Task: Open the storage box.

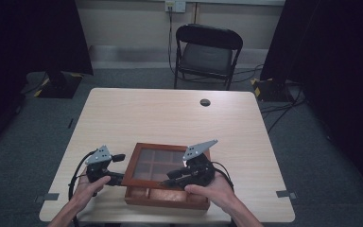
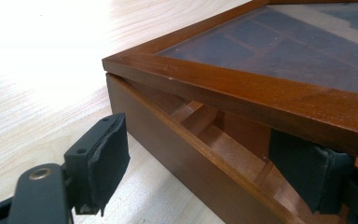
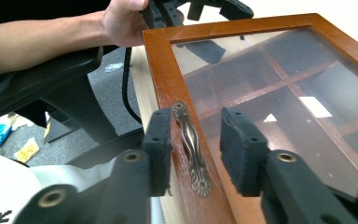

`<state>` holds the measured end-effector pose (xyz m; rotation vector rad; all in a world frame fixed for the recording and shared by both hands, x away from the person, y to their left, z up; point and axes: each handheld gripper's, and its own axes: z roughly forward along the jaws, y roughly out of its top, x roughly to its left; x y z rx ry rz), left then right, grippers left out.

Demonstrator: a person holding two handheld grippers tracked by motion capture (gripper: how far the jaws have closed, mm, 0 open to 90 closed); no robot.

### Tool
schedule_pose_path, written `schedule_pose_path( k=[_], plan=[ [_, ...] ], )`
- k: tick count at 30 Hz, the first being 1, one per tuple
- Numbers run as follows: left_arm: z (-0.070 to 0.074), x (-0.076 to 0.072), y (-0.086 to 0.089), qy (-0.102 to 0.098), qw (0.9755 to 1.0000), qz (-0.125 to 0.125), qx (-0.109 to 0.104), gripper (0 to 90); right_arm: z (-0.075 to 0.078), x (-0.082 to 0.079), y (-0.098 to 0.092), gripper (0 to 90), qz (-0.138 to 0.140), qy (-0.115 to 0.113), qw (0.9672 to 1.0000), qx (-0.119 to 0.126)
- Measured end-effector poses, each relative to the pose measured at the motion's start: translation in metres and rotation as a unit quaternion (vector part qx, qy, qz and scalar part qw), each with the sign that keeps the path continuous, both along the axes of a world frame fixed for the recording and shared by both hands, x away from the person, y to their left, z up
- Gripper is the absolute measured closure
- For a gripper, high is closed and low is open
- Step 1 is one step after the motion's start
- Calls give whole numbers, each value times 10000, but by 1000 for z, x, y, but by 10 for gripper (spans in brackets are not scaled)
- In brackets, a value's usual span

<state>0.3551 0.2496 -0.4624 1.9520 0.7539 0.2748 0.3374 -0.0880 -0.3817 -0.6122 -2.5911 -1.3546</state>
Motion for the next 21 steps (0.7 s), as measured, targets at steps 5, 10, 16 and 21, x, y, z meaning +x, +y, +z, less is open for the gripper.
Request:
schedule_pose_path(
  k=[5,10,16,21],
  plan=[
    [1,1,1,-62,10000,-3,30,200,2,-4,-14,545,-237,-67,9996,150],
    [3,0,0,-20,9999,47,-101,207,2,-7,-37,452,-472,-68,9980,419],
    [6,-1,-2,-72,9998,-12,-186,203,-7,-12,-58,323,-800,-207,9957,421],
    [7,-1,-4,-108,9998,-14,-147,207,-11,-13,-68,303,-920,-314,9948,317]
  ],
)
